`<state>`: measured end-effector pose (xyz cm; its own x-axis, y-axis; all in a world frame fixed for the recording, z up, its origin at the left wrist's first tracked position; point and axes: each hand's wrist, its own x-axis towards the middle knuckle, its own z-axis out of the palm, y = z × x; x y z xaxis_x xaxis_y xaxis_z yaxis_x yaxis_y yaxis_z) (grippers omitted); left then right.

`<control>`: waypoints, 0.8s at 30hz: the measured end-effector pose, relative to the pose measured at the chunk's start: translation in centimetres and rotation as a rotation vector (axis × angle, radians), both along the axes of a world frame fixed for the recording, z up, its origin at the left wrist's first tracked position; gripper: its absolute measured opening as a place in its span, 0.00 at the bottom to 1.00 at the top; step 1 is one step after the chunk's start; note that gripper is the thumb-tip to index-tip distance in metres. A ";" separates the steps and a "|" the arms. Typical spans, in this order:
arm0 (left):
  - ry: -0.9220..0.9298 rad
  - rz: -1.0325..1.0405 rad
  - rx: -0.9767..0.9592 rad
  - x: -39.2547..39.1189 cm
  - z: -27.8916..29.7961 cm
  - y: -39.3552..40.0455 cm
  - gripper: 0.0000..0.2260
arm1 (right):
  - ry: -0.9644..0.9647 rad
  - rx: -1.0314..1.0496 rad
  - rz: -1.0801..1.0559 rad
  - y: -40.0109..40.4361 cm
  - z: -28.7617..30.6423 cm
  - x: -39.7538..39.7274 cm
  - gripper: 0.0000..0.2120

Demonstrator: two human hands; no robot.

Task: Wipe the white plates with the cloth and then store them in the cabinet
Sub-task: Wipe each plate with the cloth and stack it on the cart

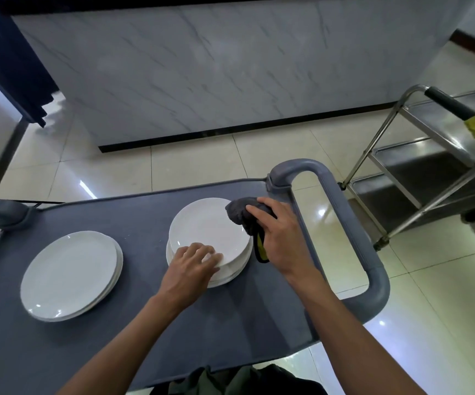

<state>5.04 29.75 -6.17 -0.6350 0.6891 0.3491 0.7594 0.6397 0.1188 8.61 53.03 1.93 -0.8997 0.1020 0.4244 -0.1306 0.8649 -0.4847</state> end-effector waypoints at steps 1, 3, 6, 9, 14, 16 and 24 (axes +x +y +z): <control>-0.010 -0.004 -0.019 0.1 -0.2 -0.2 0.12 | -0.003 -0.005 -0.001 -0.1 -0.1 0.0 0.18; -0.013 -0.003 -0.051 0.2 -0.6 -0.5 0.11 | -0.004 -0.015 0.000 -0.2 -0.3 0.0 0.18; -0.036 -0.002 -0.054 0.2 -0.9 -0.7 0.16 | 0.008 -0.009 0.000 -0.4 -0.5 0.0 0.18; -0.037 -0.011 -0.055 0.3 -0.9 -0.8 0.20 | 0.009 -0.015 0.004 -0.6 -0.7 0.0 0.17; -0.014 -0.042 -0.050 0.9 -1.3 -1.5 0.17 | -0.011 -0.021 0.012 -1.0 -1.1 0.0 0.18; -0.014 -0.049 -0.046 0.9 -1.4 -1.6 0.17 | -0.004 -0.019 0.012 -1.3 -1.3 -0.1 0.18; -0.036 -0.063 -0.039 0.9 -2.4 -2.3 0.19 | 0.009 -0.019 0.041 -2.1 -2.3 -0.7 0.17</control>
<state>5.93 27.47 -8.58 -0.6017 0.7406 0.2992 0.7940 0.5954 0.1230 7.87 50.93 -0.32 -0.8995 0.0733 0.4308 -0.1700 0.8496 -0.4993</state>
